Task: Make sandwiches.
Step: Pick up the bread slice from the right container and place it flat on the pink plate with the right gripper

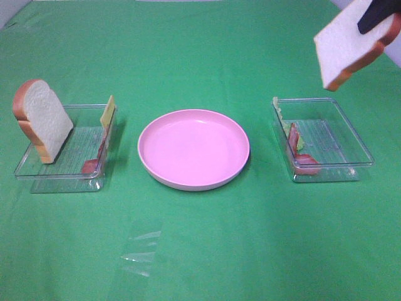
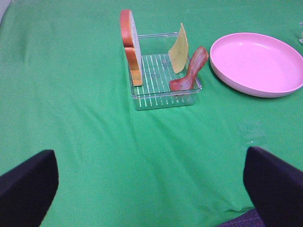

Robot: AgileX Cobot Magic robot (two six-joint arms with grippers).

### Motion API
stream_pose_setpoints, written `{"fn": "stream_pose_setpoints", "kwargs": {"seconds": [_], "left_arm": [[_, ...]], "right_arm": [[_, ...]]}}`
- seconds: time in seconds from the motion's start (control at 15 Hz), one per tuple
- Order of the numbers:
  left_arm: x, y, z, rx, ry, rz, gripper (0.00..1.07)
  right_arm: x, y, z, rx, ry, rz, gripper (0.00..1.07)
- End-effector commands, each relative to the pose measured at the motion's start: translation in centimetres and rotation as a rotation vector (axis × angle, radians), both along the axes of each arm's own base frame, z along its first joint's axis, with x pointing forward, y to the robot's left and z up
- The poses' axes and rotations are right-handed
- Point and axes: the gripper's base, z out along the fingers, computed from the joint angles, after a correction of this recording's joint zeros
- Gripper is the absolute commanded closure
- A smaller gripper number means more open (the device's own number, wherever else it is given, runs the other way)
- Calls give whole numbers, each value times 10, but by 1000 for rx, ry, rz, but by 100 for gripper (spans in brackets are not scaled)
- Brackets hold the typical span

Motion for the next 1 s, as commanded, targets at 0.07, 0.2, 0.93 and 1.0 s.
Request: {"fn": "stream_pose_setpoints", "kwargs": {"seconds": [0.07,0.2,0.93,1.0], "left_arm": [[0,-1,0,-11,-9,-9,9],[0,-1,0,-11,-9,-9,9],[0,-1,0,-11,-9,-9,9],[0,-1,0,-11,-9,-9,9]], "right_arm": [[-26,24,7,245,-48,93,107],[-31,32,-7,368,-33,106,107],[20,150,-126,454,151,226,107],[26,159,-135,452,163,240,107]]}}
